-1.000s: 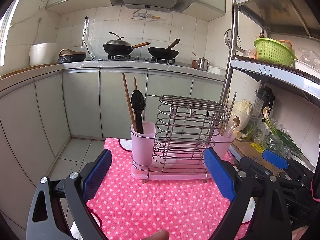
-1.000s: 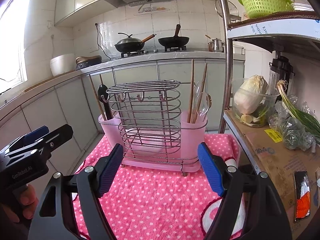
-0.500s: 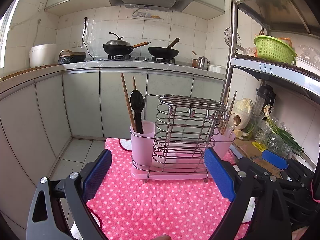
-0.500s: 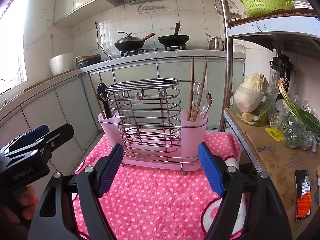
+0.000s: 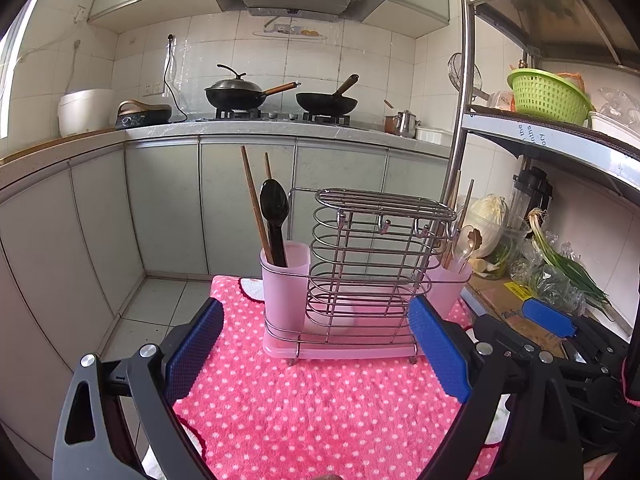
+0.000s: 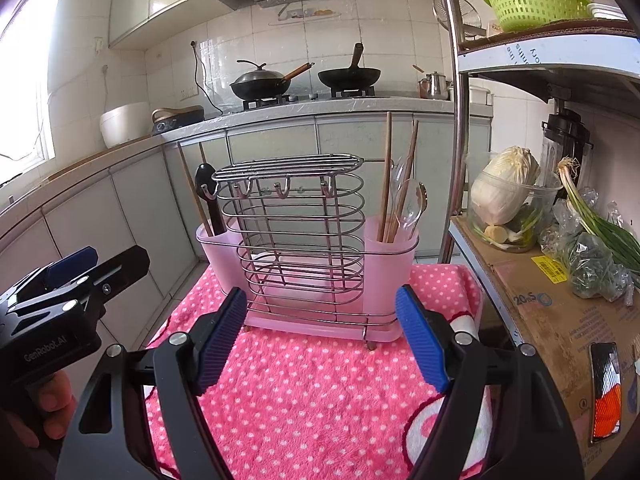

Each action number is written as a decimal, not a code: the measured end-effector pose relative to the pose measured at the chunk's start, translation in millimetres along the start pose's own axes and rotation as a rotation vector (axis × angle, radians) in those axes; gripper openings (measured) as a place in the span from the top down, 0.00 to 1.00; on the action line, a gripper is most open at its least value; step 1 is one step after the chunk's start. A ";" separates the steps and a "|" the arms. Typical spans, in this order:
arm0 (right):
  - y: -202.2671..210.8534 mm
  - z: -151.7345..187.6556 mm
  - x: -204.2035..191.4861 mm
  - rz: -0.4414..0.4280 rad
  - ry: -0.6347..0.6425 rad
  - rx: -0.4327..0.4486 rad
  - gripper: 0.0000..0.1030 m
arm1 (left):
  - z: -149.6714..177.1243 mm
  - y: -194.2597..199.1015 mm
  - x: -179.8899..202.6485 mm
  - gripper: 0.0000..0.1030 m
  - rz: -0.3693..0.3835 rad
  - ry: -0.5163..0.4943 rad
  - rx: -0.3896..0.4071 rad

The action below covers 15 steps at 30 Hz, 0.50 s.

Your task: Organize utensils

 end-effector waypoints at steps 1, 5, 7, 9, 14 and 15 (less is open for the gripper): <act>-0.1 -0.1 0.1 0.000 0.000 0.000 0.25 | -0.1 -0.1 0.4 0.11 -0.003 0.001 0.001; 0.2 -0.3 -0.2 0.000 0.002 0.000 0.25 | 0.1 -0.4 0.6 0.11 -0.001 0.000 0.001; 0.2 -0.3 -0.2 -0.001 0.002 0.000 0.25 | -0.1 -0.4 0.8 0.11 -0.001 -0.001 0.001; 0.2 -0.4 -0.3 0.000 0.002 0.000 0.25 | -0.4 -0.2 1.0 0.11 0.002 -0.004 0.000; 0.4 -0.4 -0.3 -0.001 0.002 0.000 0.25 | -1.2 0.6 2.8 0.11 0.006 -0.011 0.001; 0.5 -0.3 -0.3 -0.001 0.002 0.000 0.25 | -1.2 0.7 2.9 0.11 0.007 -0.011 0.001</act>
Point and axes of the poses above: each gripper's, at about its wrist camera, not at the fingertips, and y roughly against the way its jaws point, x to its right, z to its underside, the point moved 1 cm from there along -y, roughly the way its jaws point, and after that the axes turned 7 degrees about z, right-handed, at the moved point
